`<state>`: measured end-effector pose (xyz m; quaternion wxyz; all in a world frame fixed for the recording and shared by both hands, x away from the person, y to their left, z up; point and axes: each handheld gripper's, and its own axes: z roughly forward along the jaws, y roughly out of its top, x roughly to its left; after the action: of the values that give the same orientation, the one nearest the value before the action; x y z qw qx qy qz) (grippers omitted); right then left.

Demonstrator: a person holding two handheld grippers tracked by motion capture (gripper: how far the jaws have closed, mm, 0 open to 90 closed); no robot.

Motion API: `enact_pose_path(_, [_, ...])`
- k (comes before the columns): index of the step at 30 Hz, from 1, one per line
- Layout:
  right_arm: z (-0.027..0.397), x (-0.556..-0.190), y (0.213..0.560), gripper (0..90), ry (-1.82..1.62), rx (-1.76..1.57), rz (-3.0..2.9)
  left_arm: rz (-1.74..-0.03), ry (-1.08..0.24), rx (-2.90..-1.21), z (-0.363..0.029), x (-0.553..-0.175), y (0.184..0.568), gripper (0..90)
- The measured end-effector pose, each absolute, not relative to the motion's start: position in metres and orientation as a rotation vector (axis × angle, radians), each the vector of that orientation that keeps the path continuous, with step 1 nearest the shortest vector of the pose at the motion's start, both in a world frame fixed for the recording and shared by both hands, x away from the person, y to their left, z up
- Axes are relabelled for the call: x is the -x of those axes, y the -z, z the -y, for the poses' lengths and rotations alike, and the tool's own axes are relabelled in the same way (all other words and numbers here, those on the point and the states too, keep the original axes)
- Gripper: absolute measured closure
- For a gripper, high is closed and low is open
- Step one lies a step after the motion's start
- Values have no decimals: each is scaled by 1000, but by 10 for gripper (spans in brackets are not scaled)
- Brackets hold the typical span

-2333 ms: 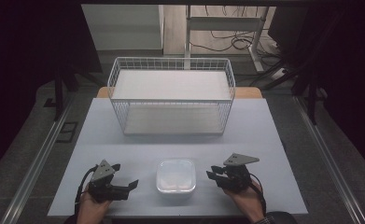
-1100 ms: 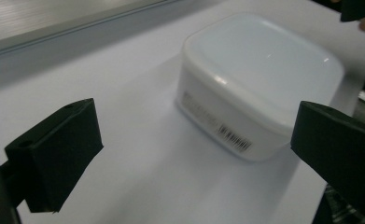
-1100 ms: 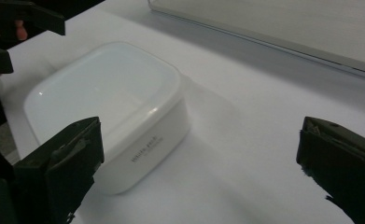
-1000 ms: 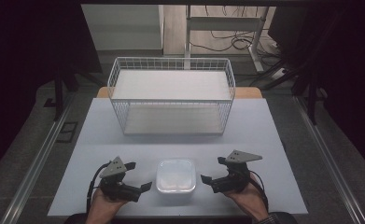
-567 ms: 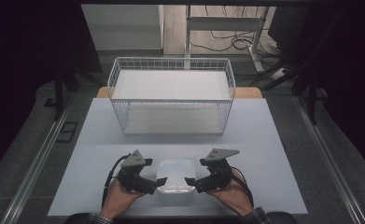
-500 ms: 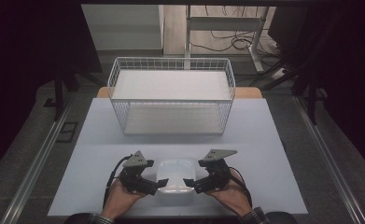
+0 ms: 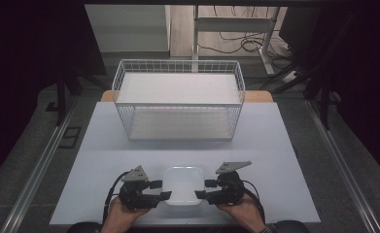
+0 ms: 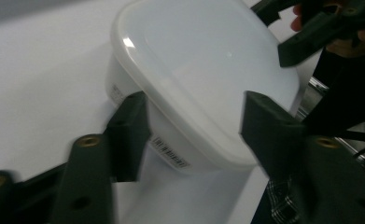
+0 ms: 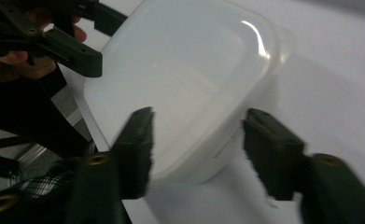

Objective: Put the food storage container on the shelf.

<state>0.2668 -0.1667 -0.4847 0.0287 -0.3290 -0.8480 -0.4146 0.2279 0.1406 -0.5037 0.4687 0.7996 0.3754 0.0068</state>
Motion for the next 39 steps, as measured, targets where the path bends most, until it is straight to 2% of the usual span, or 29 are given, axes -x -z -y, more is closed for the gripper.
enact_pose_path(1, [167,-267,485,473,1279,1015,2616,-921,-17,-1961,-141,-228,504,494])
enact_pose_path(2, [168,-266,483,526,1285,1022,2613,-928,-13,-1955,-141,-227,503,494])
enact_pose_path(3, [171,-265,480,583,1297,1046,2606,-932,-16,-1941,-142,-226,503,558])
enact_pose_path(4, [172,-265,480,612,1306,1069,2589,-946,-32,-1930,-143,-225,501,582])
enact_pose_path(7, [174,-264,479,661,1335,1107,2562,-962,-58,-1908,-143,-224,500,626])
enact_pose_path(10, [177,-262,476,784,1393,1154,2554,-998,-83,-1868,-147,-223,499,772])
enact_pose_path(11, [177,-262,476,784,1393,1154,2554,-998,-83,-1868,-147,-223,499,792])
enact_pose_path(25, [175,-267,469,786,1524,1167,2577,-1012,-154,-1811,-146,-231,489,798])
enact_pose_path(39, [162,-309,449,785,1638,1140,2615,-996,-239,-1777,-156,-272,467,797])
